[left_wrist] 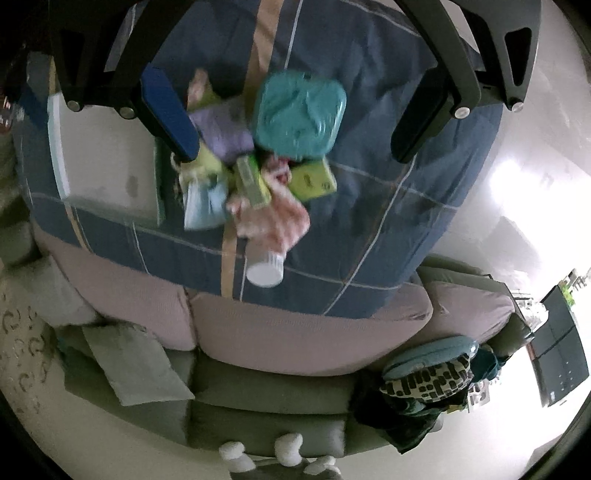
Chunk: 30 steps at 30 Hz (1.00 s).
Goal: Organize soft objects
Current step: 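Reach the right tool into the pile and grasp the round tan bun while the left tool approaches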
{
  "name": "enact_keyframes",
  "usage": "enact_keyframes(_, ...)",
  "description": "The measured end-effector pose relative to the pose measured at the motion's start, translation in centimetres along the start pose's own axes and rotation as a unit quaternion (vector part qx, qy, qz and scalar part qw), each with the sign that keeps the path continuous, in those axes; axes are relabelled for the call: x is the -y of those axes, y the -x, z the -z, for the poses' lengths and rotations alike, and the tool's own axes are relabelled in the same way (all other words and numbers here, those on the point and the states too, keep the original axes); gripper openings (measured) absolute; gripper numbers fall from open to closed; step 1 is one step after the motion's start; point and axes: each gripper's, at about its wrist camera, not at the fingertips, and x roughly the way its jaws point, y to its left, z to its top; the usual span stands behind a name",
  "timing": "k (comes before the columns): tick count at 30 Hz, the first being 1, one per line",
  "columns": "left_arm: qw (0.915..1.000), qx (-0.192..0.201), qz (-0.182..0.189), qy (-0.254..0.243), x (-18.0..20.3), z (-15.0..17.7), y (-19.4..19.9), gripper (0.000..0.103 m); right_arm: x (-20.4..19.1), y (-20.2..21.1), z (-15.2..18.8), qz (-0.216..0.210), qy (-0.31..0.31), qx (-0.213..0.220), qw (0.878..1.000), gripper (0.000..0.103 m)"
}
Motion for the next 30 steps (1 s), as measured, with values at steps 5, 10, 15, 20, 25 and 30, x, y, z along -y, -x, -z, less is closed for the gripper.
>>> enact_keyframes(5, 0.9989, -0.016, 0.015, 0.042, -0.3, -1.7, -1.6, 0.103, -0.6, -1.7, -1.7, -0.014, 0.007, -0.011, 1.000, 0.103)
enact_keyframes(10, 0.9988, -0.023, 0.001, 0.043, 0.4, -1.7, -3.2, 0.103, -0.7, -3.4, -2.8, -0.016, 0.005, -0.031, 0.999, 0.103)
enact_keyframes(15, 0.9985, -0.034, -0.011, 0.042, 0.6, -1.1, -4.8, 0.103, -1.4, -4.3, -3.6, -0.024, 0.022, -0.029, 0.999, 0.103)
enact_keyframes(20, 0.9981, -0.028, -0.029, 0.048, 0.4, -1.7, -5.3, 0.103, -2.7, -5.7, -3.5, -0.044, 0.045, -0.038, 0.997, 0.103)
enact_keyframes(25, 0.9970, -0.044, -0.021, 0.060, 0.4, -2.0, -6.8, 0.103, -4.1, -7.1, -3.3, -0.052, 0.081, -0.049, 0.994, 0.103)
enact_keyframes(30, 0.9956, -0.060, -0.014, 0.071, 0.2, -1.6, -7.6, 0.103, -4.5, -7.6, -3.4, -0.050, 0.092, -0.055, 0.993, 0.103)
